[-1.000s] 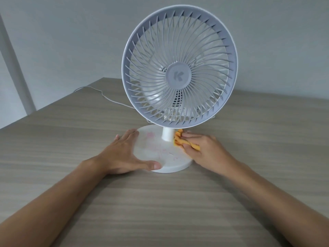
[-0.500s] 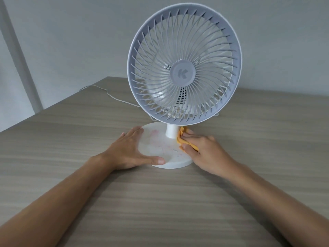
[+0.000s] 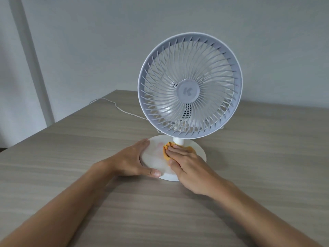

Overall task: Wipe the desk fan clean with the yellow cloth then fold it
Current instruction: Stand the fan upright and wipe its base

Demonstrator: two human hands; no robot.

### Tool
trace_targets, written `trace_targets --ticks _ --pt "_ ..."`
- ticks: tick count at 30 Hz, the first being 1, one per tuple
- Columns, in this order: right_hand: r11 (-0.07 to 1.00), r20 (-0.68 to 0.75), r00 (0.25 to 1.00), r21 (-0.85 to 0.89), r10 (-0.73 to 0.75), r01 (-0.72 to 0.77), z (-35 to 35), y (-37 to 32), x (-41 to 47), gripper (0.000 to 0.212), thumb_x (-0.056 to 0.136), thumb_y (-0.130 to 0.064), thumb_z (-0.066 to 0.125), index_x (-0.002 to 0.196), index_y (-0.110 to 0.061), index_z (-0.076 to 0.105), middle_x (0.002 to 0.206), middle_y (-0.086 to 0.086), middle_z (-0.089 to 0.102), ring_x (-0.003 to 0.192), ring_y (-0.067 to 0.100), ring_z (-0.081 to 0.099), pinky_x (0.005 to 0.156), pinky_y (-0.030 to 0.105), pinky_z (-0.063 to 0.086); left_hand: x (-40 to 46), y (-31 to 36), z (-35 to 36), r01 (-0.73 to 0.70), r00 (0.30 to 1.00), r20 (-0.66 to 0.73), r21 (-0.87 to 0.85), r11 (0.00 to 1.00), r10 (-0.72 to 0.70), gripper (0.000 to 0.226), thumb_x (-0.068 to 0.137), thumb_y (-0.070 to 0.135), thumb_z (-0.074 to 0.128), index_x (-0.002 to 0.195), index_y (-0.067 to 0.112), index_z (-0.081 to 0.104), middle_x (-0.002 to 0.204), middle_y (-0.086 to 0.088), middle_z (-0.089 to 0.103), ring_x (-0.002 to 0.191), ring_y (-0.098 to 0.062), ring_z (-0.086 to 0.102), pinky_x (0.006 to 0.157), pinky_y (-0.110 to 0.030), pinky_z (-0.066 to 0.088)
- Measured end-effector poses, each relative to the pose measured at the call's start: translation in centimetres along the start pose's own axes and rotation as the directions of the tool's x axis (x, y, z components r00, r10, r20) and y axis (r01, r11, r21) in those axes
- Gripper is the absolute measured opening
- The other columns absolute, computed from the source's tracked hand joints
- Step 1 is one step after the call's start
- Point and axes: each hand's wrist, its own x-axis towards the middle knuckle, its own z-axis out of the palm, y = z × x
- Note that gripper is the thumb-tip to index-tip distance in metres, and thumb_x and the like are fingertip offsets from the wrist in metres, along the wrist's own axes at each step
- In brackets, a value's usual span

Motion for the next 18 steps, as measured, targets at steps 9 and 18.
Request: trace_targets --ticks 9,18 --pt "0.991 0.050 0.996 0.119 -0.073 0.066 0.1 1.0 -0.7 0.043 0.101 -0.029 0.044 0.144 -0.027 0.046 0.155 -0.014 0.036 0.145 -0.006 0.019 0.122 0.023 0.016 -0.1 0.0 0.2 -0.023 1.000 -0.021 -0.094 0.995 0.021 0.106 0.061 0.049 0.085 0.145 0.027 0.023 0.129 0.023 0.039 0.119 -0.001 0.043 0.091 -0.011 0.033" --pt "0.994 -0.021 1.000 0.111 0.020 -0.018 -1.7 4.2 -2.1 0.043 0.095 -0.029 0.048 0.136 -0.021 0.057 0.146 -0.011 0.049 0.140 -0.007 0.031 0.120 0.028 0.025 0.1 -0.1 0.2 -0.033 0.999 -0.028 -0.117 0.993 0.030 0.101 0.062 0.044 0.086 0.142 0.027 0.027 0.128 0.020 0.041 0.117 -0.002 0.043 0.089 -0.008 0.032"
